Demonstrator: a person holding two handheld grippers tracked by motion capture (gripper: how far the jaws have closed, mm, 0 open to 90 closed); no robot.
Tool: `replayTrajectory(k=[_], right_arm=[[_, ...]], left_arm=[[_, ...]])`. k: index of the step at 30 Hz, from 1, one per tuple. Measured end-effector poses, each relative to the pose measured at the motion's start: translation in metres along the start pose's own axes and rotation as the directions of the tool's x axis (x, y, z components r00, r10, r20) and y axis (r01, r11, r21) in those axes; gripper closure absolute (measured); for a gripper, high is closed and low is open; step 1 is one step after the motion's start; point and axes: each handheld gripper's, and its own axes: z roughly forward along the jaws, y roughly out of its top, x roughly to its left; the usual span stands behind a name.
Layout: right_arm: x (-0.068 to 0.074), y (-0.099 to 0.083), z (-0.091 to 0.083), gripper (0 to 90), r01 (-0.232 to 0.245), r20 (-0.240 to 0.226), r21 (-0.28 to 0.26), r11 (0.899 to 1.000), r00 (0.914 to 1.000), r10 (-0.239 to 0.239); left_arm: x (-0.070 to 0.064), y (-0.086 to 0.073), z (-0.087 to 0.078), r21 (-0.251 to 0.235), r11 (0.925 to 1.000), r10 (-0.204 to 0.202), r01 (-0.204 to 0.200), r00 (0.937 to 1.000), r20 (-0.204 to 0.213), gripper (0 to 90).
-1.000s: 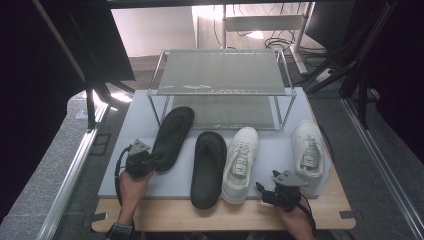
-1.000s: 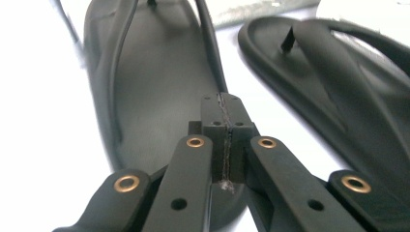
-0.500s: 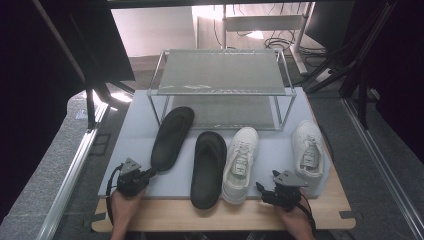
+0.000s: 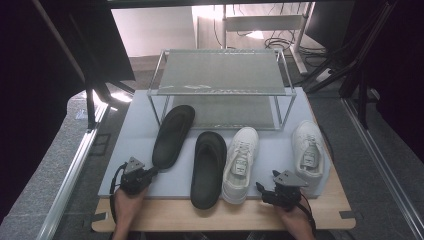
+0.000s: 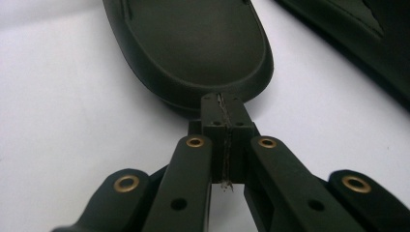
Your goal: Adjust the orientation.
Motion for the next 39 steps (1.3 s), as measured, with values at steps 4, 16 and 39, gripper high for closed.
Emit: replayTrajectory(k=[4, 16, 39], right_arm=[[0.0, 0.0, 0.0, 24.3, 0.001, 0.0, 0.0, 1.0, 1.0, -0.001], [0.0, 0.0, 0.0, 24.3, 0.0, 0.0, 0.0, 1.0, 1.0, 0.0], [0.0, 0.0, 0.0, 24.3, 0.002, 0.0, -0.001, 1.0, 1.0, -0.002]], left_arm=[[0.0, 0.006, 0.007, 0.002, 1.0, -0.002, 0.002, 0.9999, 0.016, 89.5], [-0.006, 0.027, 0.024, -0.018, 0.9995, 0.025, -0.025, 0.9997, -0.001, 89.3], [-0.006, 0.051, 0.054, -0.053, 0.9981, 0.03, -0.031, 0.9989, -0.035, 89.1]])
